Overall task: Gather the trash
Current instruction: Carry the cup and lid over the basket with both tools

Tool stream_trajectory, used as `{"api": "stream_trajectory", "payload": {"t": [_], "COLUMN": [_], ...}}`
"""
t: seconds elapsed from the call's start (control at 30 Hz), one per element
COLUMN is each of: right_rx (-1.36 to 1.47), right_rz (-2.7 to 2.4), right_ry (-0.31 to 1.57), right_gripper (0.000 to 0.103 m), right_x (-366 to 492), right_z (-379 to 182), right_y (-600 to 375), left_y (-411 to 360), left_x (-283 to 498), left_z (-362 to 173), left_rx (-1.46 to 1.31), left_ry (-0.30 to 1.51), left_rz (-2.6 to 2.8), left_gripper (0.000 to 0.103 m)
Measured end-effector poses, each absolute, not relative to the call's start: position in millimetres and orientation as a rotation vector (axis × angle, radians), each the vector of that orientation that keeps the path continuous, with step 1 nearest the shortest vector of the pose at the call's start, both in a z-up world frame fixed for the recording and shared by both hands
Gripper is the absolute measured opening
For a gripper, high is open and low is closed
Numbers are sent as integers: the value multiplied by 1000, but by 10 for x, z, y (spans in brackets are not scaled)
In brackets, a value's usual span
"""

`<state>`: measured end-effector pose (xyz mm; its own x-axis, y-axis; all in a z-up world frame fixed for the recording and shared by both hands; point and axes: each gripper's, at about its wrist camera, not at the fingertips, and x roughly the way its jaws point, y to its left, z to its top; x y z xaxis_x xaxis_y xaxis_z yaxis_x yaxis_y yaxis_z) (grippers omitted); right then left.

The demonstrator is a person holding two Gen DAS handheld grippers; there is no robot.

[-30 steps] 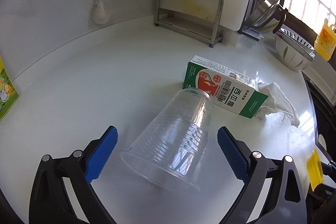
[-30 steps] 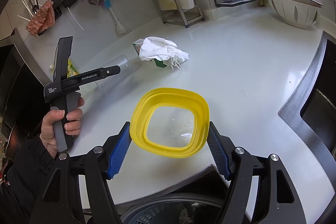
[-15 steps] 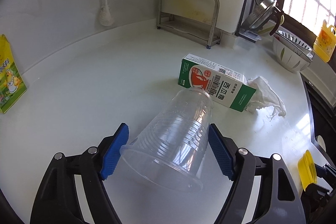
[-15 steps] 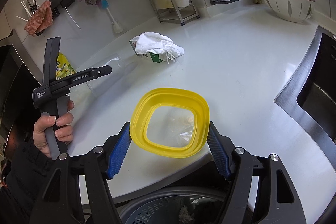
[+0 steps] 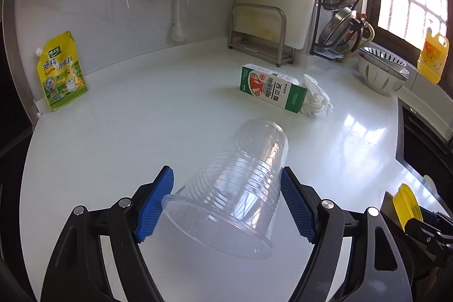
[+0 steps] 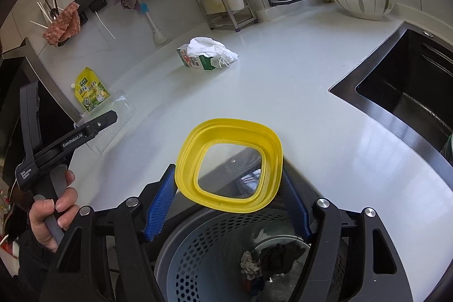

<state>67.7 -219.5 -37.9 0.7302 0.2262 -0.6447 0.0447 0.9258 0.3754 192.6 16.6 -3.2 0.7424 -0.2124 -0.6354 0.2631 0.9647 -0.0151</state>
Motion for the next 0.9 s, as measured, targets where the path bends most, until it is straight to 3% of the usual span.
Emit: {"api": "stream_trajectory", "payload": {"t": [0.5,0.9], "right_rx": [348,252], "right_rz": [114,78], "right_ry": [706,704], "right_gripper": [68,68], "right_x": [-289,-650], "right_z": [-317,-441], "right_y": [-2087,-1974], "left_y": [249,102], "left_x": [508,-102], "left_z": [189,-31], "left_rx": [100,78], "left_ry": [606,659], "left_rz": [-127,-112], "left_gripper": [75,75]}}
